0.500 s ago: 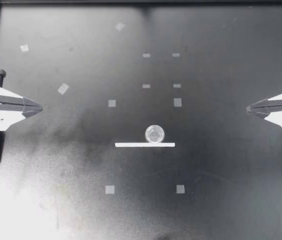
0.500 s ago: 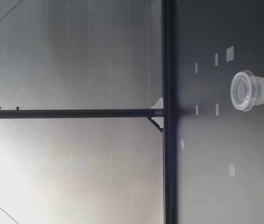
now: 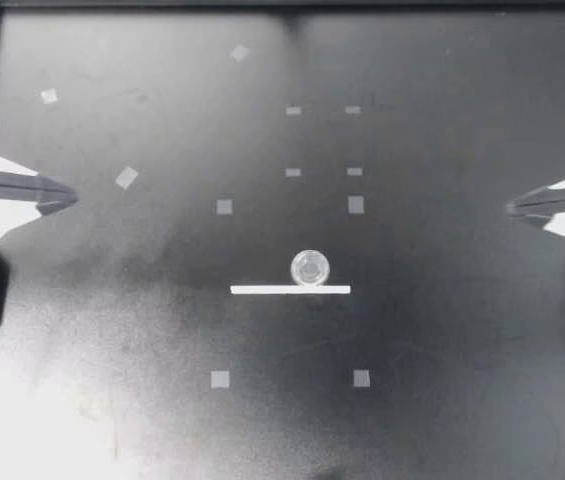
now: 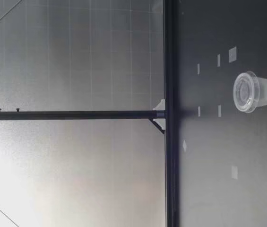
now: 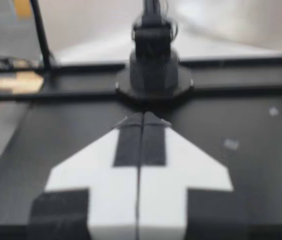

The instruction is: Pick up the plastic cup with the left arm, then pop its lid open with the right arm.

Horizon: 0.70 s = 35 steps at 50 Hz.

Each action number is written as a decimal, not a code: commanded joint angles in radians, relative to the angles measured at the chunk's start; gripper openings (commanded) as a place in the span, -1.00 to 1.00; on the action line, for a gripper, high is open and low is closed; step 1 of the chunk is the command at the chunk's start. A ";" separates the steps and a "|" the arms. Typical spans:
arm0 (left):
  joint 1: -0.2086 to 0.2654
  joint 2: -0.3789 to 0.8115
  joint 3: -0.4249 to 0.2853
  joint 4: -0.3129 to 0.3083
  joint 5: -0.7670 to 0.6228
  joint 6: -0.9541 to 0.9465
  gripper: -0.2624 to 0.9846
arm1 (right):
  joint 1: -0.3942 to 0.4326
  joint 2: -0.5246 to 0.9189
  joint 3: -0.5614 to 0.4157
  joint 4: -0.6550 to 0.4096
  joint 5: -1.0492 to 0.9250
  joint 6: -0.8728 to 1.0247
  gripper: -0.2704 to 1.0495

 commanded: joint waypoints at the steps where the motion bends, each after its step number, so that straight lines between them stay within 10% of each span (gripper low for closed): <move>1: 0.009 0.037 -0.049 0.002 -0.006 0.002 -0.69 | -0.006 0.067 -0.060 0.002 0.015 0.005 -0.71; 11: 0.044 0.155 -0.017 0.002 -0.084 -0.005 -0.45 | -0.038 0.213 -0.077 0.005 -0.009 0.095 -0.71; 23: 0.049 0.362 0.015 0.002 -0.282 0.003 0.44 | -0.046 0.379 -0.080 0.003 -0.064 0.198 -0.71; 35: 0.049 0.569 -0.020 0.002 -0.305 0.000 0.42 | -0.048 0.597 -0.121 0.003 -0.091 0.261 -0.71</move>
